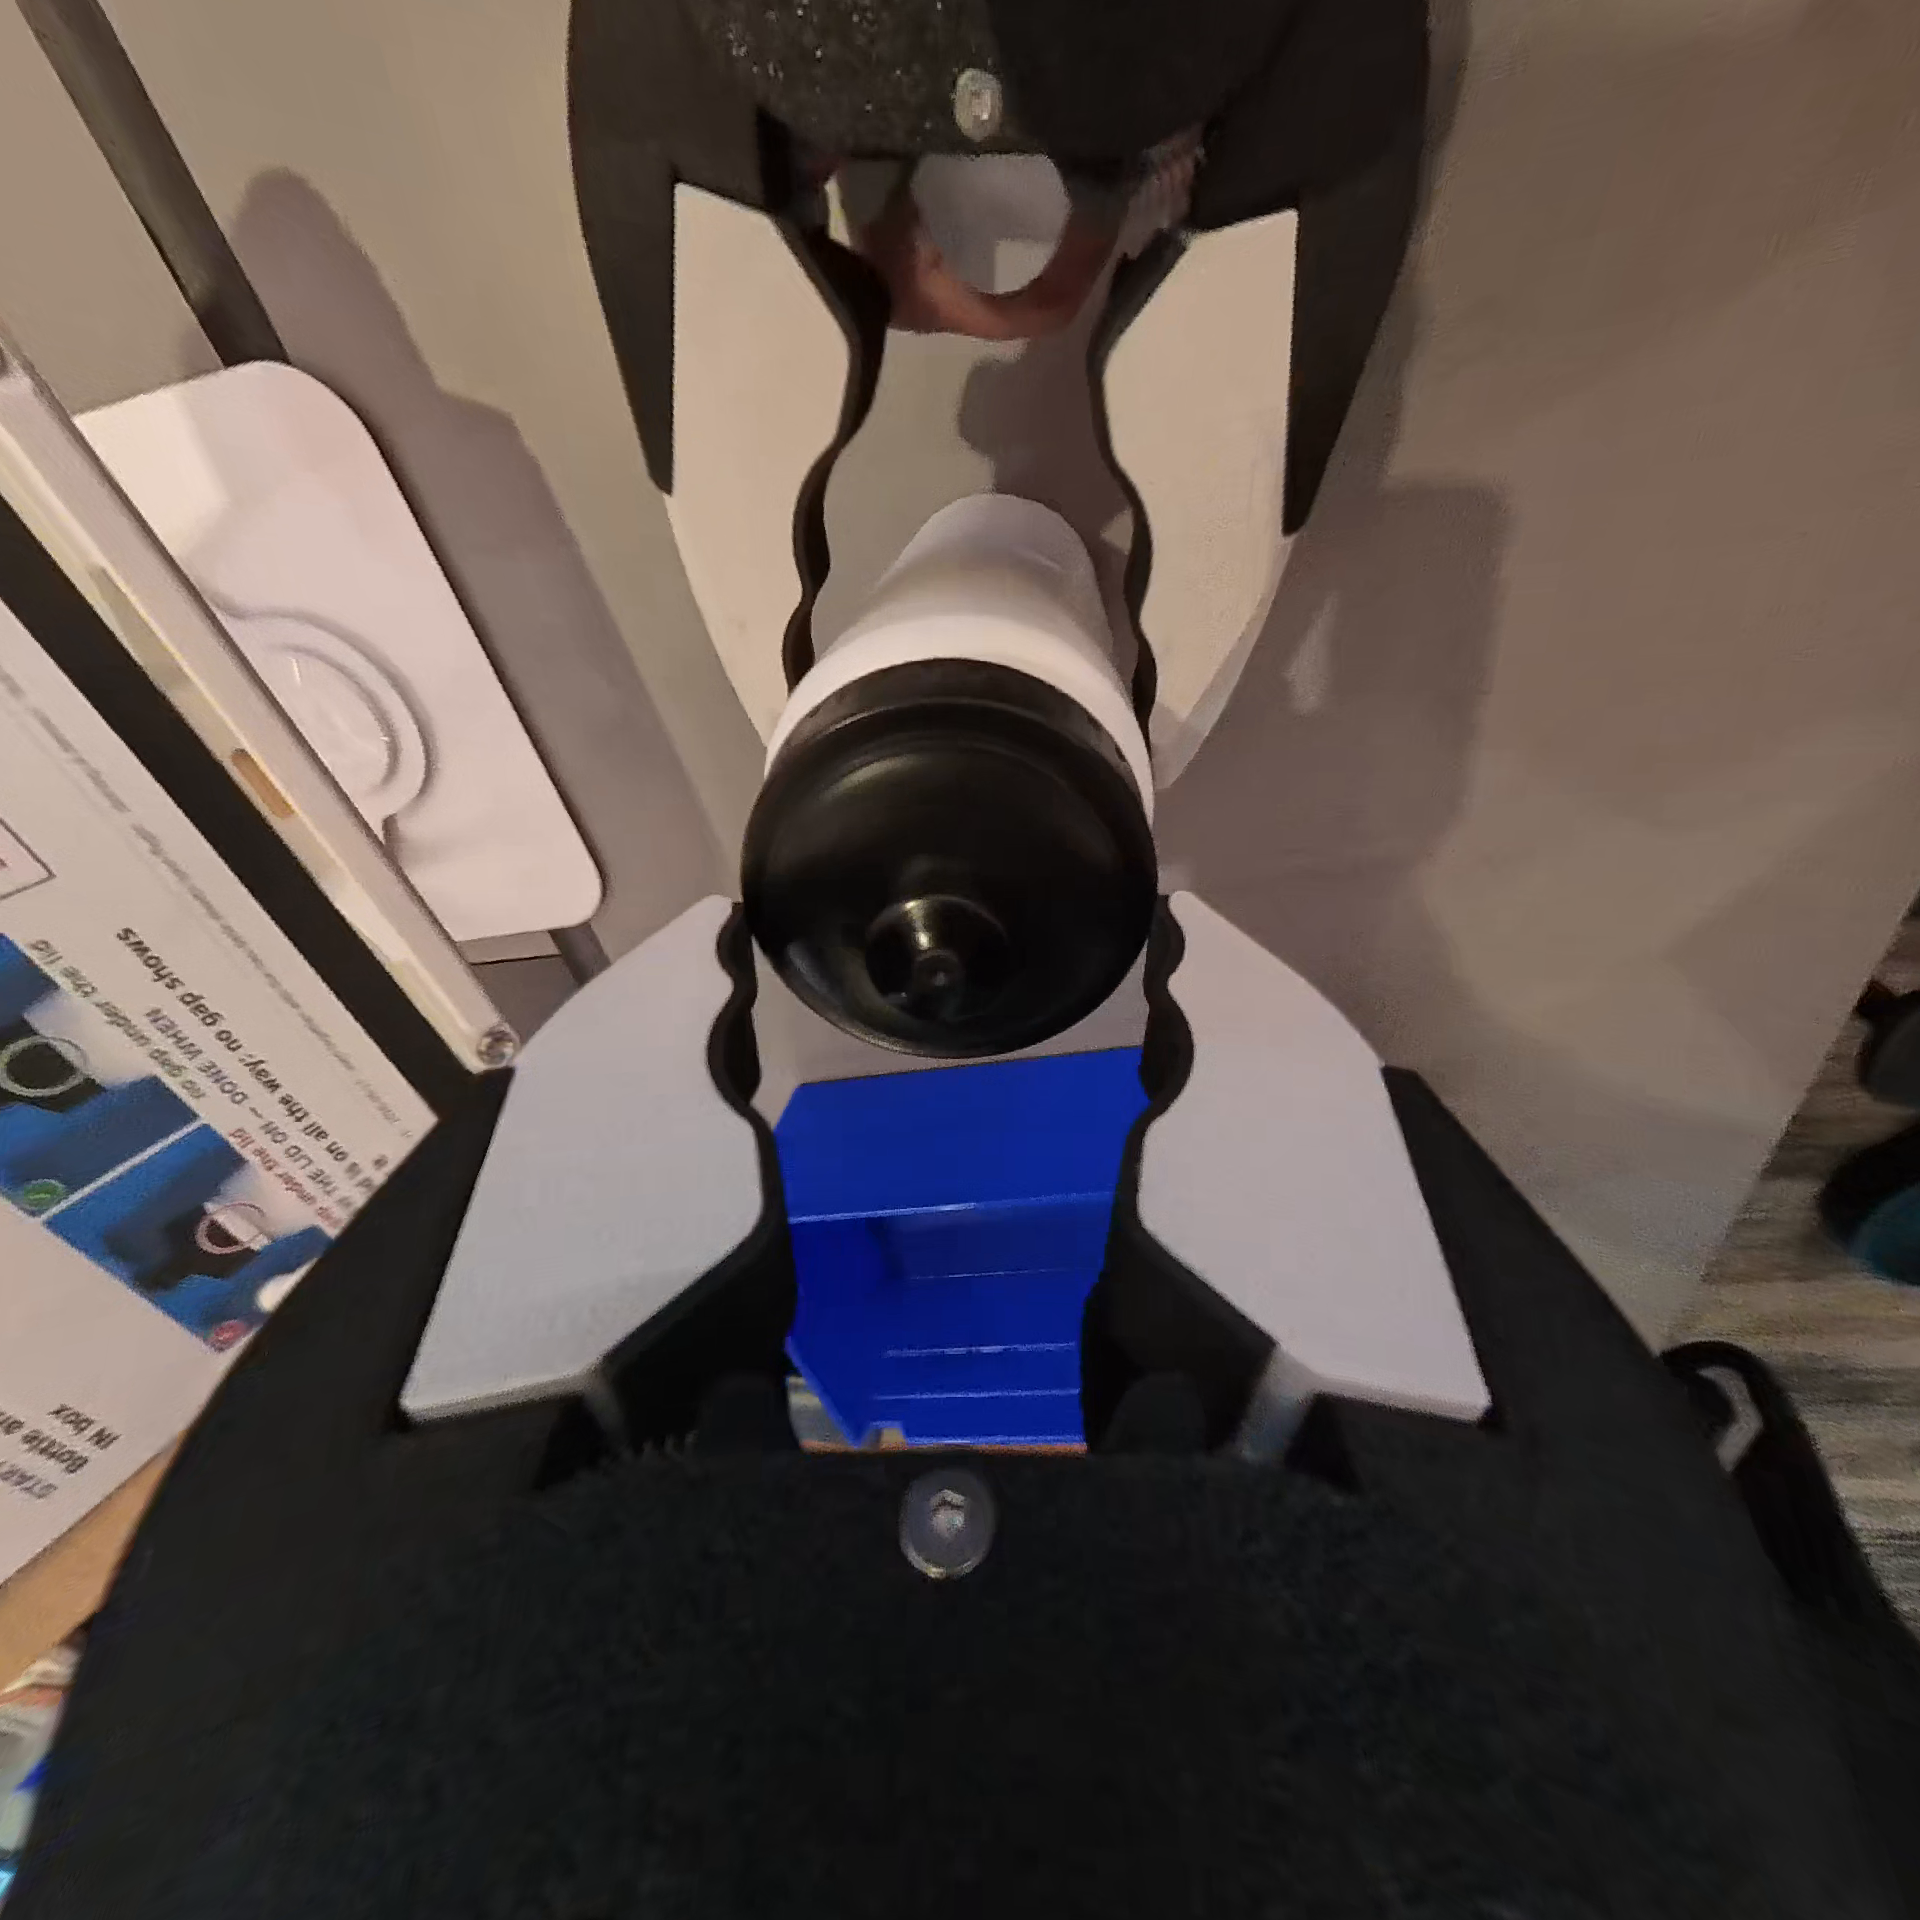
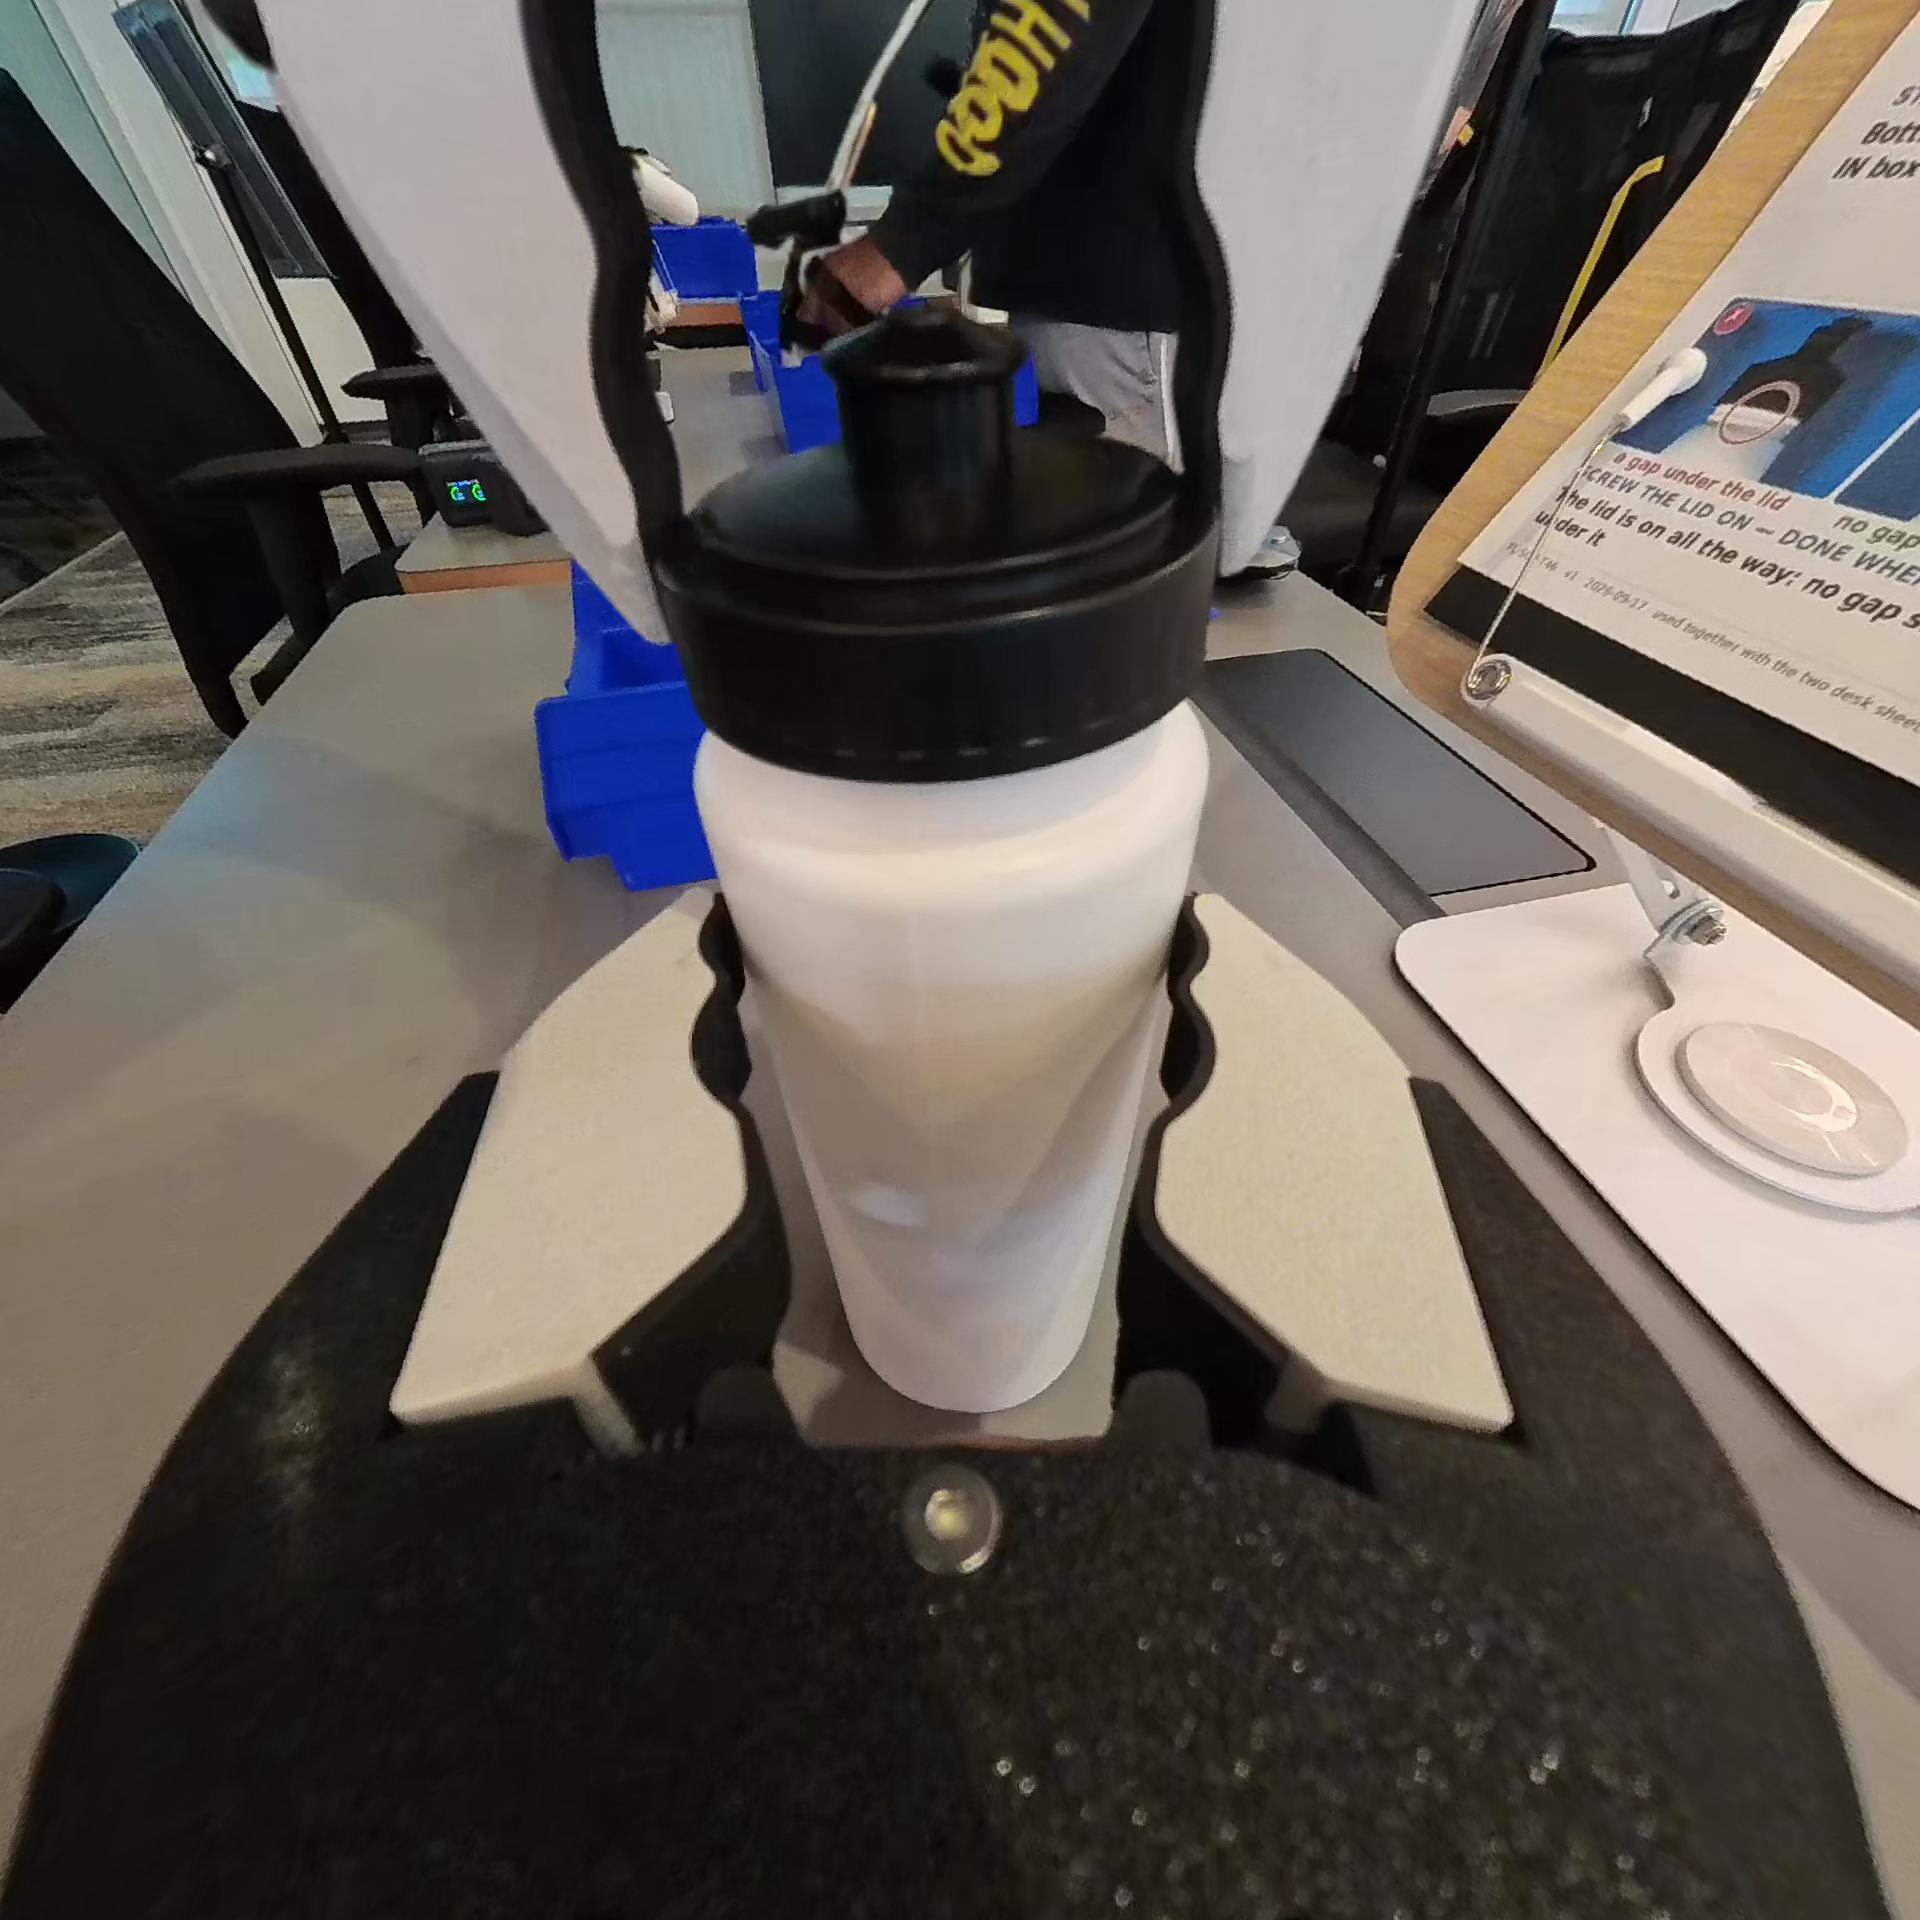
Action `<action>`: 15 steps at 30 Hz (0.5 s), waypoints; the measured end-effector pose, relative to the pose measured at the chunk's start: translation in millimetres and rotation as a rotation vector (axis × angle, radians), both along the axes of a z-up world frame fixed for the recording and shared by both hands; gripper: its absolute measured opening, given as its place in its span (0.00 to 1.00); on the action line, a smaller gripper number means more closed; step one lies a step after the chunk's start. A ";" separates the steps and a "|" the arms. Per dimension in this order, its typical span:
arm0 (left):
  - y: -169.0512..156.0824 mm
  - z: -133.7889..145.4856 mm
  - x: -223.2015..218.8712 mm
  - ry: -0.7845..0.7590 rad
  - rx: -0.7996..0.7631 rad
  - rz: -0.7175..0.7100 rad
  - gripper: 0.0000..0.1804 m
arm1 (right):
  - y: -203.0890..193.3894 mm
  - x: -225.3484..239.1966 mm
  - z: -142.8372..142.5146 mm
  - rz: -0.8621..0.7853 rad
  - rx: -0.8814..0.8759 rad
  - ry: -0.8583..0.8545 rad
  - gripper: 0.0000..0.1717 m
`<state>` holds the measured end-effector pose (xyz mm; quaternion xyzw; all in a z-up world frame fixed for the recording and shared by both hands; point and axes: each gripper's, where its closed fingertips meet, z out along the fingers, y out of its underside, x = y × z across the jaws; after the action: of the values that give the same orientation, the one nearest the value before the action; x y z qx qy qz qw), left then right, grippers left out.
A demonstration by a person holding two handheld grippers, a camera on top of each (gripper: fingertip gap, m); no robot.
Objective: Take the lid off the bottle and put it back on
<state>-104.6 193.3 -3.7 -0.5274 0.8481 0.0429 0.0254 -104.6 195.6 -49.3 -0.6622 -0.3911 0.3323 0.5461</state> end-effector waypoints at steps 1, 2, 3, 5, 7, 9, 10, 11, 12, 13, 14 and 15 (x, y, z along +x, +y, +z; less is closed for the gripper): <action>0.1 -0.1 0.1 -0.003 0.002 0.000 0.40 | 0.0 -0.1 0.0 0.000 0.001 -0.001 0.46; 0.5 -0.5 0.5 -0.009 0.005 0.004 0.40 | 0.3 0.1 0.0 0.000 -0.001 0.001 0.46; 0.5 -0.7 0.6 -0.019 0.010 0.006 0.40 | 0.5 0.2 0.0 0.000 -0.003 0.004 0.46; -3.2 0.0 1.1 -0.051 -0.009 0.041 0.45 | 0.7 0.4 0.1 -0.001 -0.004 0.009 0.46; -4.5 3.7 3.7 -0.105 -0.031 0.131 0.50 | 1.1 0.8 0.1 -0.003 -0.006 0.010 0.46; -2.4 6.3 3.3 -0.146 -0.024 0.276 0.53 | 0.9 0.5 0.0 -0.003 -0.005 0.006 0.46; -2.2 6.1 1.8 -0.153 -0.014 0.348 0.55 | 0.7 0.3 0.0 -0.002 -0.004 0.003 0.46; -2.5 6.1 0.9 -0.166 0.001 0.409 0.60 | 0.7 0.3 -0.1 -0.002 -0.005 0.001 0.46; 0.2 8.1 1.6 -0.198 0.031 0.484 0.63 | 0.7 0.5 -0.1 -0.002 -0.006 0.000 0.46; 3.0 10.8 3.5 -0.240 0.051 0.570 0.60 | 0.8 0.5 -0.2 -0.002 -0.006 0.001 0.46; 1.3 12.3 6.0 -0.279 0.041 0.639 0.60 | 0.8 0.4 -0.1 -0.002 -0.006 0.001 0.46; -1.1 12.4 7.0 -0.308 0.032 0.691 0.62 | 0.8 0.5 -0.1 -0.003 -0.006 0.001 0.46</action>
<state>-97.6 192.2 8.7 -0.7823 0.6056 -0.0178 0.1448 -104.1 196.4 -49.4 -0.6642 -0.3889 0.3331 0.5446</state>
